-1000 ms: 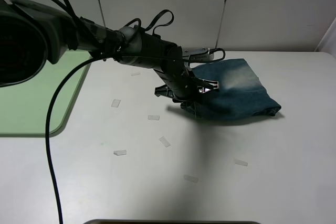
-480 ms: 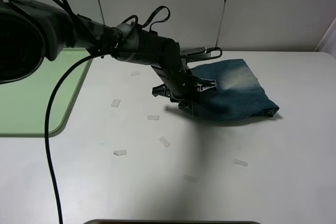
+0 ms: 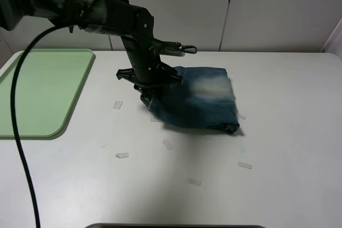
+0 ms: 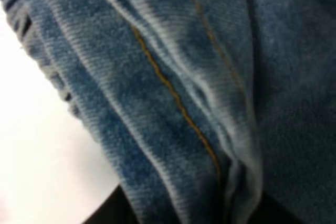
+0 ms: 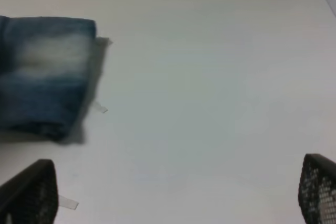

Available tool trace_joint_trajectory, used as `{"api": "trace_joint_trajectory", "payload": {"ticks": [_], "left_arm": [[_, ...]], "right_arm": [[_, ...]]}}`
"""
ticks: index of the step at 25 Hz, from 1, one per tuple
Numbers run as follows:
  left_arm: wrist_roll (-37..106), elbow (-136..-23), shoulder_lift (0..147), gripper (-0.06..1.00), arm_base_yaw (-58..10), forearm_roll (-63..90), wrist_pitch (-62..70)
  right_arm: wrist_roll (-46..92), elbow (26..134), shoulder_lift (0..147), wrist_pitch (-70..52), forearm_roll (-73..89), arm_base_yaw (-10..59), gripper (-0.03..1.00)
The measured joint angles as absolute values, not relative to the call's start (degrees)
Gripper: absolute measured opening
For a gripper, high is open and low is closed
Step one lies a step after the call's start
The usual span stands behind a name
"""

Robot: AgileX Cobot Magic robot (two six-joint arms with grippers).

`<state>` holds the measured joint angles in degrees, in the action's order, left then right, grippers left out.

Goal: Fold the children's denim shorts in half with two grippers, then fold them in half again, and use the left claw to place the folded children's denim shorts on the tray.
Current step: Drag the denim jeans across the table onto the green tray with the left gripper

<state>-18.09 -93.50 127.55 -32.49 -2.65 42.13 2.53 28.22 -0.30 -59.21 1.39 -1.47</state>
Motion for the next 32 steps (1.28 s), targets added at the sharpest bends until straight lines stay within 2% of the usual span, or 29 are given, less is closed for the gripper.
{"api": "trace_joint_trajectory", "payload": {"ticks": [14,32], "left_arm": [[-14.17,-93.5,120.72,0.24,-24.97,-13.08,52.75],[-5.49,-93.5,120.72,0.24,-9.37,-18.44,58.03]], "right_arm": [[2.53,28.22,-0.3,-59.21,1.39,-1.47,0.69],[2.53,28.22,-0.3,-59.21,1.39,-1.47,0.69]]}}
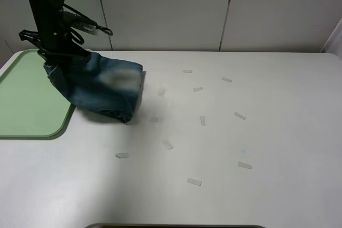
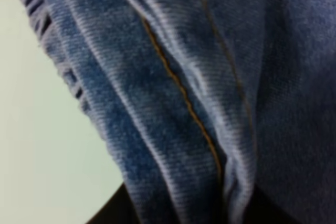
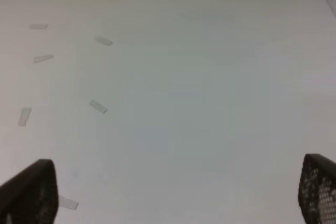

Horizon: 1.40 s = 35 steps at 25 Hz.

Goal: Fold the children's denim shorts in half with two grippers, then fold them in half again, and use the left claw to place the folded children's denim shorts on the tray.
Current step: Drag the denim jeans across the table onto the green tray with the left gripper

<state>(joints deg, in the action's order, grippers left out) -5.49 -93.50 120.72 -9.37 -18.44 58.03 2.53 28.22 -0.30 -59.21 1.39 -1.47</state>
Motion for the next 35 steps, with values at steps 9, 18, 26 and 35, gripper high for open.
{"api": "trace_joint_trajectory", "payload": {"ticks": [9,18,26,35], "left_arm": [[-3.51,-93.5,120.72,0.24,-0.07,-18.84,56.0],[-1.59,-93.5,120.72,0.23,6.7,-22.01,51.27],[0.63,-93.5,120.72,0.23,8.56,-23.6,46.94],[4.81,-93.5,120.72,0.23,8.56,-25.56,44.23]], "right_arm": [[2.53,28.22,-0.3,-59.21,1.39,-1.47,0.69],[2.53,28.22,-0.3,-59.21,1.39,-1.47,0.69],[2.53,28.22,-0.3,-59.21,1.39,-1.47,0.69],[2.53,28.22,-0.3,-59.21,1.39,-1.47,0.69]]}}
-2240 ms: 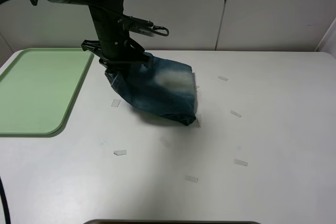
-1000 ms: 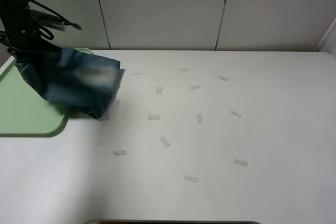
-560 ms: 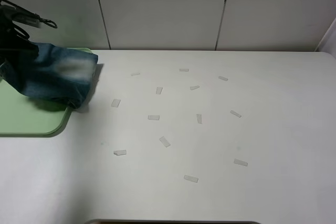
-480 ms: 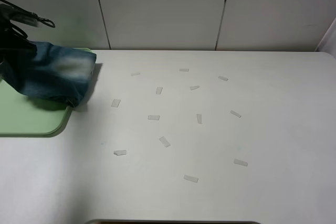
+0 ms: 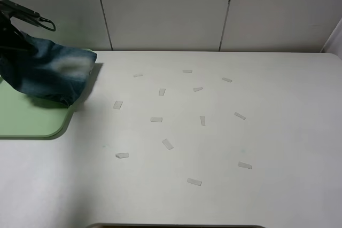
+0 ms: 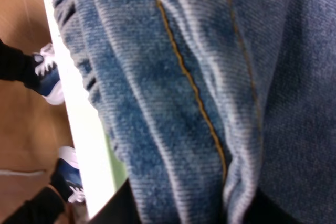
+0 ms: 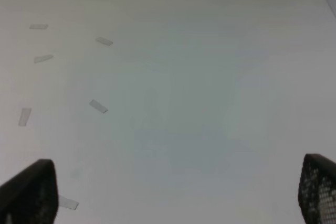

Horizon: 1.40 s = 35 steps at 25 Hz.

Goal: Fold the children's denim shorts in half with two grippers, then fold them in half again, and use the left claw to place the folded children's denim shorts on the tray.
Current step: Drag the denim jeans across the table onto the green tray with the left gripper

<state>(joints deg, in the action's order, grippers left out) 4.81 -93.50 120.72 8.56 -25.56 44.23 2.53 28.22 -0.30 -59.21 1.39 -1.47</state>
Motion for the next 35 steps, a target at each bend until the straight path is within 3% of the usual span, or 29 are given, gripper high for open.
{"api": "trace_joint_trajectory", "payload": {"ticks": [20,21,22,24,26,29,35], "left_arm": [[4.96,-93.0,120.72,0.24,14.47,-20.64,42.19],[4.96,-93.0,120.72,0.3,14.47,-20.64,42.05],[4.96,-93.0,120.72,0.41,14.47,-20.64,41.77],[4.96,-93.0,120.72,0.73,14.52,-20.76,40.79],[4.96,-93.0,120.72,0.89,14.52,-21.65,39.0],[4.96,-93.0,120.72,0.97,14.52,-22.91,37.54],[4.96,-93.0,119.91,0.99,14.52,-22.42,39.85]], "right_arm": [[2.53,28.22,-0.3,-59.21,1.39,-1.47,0.69],[2.53,28.22,-0.3,-59.21,1.39,-1.47,0.69],[2.53,28.22,-0.3,-59.21,1.39,-1.47,0.69],[2.53,28.22,-0.3,-59.21,1.39,-1.47,0.69],[2.53,28.22,-0.3,-59.21,1.39,-1.47,0.69],[2.53,28.22,-0.3,-59.21,1.39,-1.47,0.69],[2.53,28.22,-0.3,-59.21,1.39,-1.47,0.69]]}}
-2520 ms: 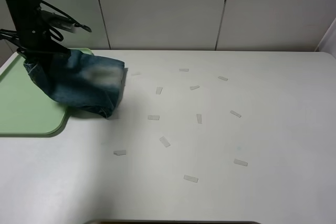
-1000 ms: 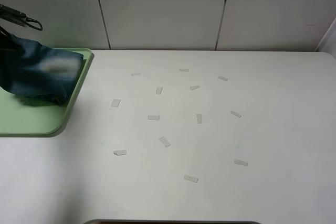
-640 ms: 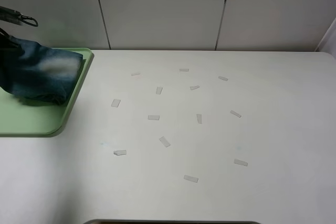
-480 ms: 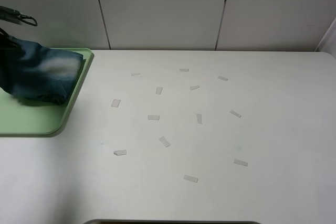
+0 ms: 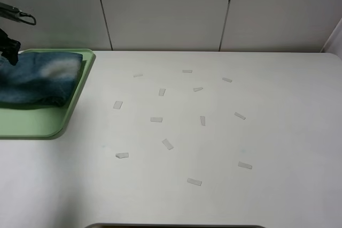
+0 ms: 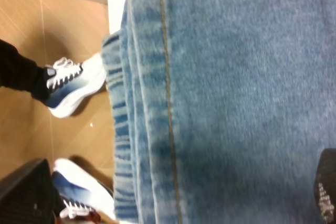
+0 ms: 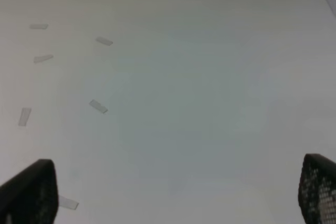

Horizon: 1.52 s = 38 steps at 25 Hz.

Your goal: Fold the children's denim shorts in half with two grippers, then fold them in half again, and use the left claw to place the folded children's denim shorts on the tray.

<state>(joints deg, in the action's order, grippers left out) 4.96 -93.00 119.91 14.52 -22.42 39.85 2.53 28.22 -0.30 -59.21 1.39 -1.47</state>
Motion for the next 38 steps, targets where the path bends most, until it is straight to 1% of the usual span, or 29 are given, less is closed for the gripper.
{"api": "trace_joint_trajectory", "payload": {"ticks": [6,10,20,24,30,31,38], "left_arm": [[4.9,-93.0,114.04,0.99,14.52,-18.53,44.62],[4.56,-93.0,108.18,0.99,13.34,-17.2,49.84],[1.94,-93.0,93.26,0.99,6.39,-14.43,66.11],[1.8,-92.58,88.29,0.99,3.53,-13.86,66.66],[1.56,-87.15,80.69,0.99,1.41,-12.56,66.7],[1.54,-84.16,76.81,0.99,1.24,-11.09,66.7],[1.49,-71.9,62.74,0.99,1.24,-9.23,66.72]], "right_arm": [[2.53,28.22,-0.3,-59.21,1.39,-1.47,0.69],[2.53,28.22,-0.3,-59.21,1.39,-1.47,0.69],[2.53,28.22,-0.3,-59.21,1.39,-1.47,0.69],[2.53,28.22,-0.3,-59.21,1.39,-1.47,0.69],[2.53,28.22,-0.3,-59.21,1.39,-1.47,0.69],[2.53,28.22,-0.3,-59.21,1.39,-1.47,0.69],[2.53,28.22,-0.3,-59.21,1.39,-1.47,0.69]]}}
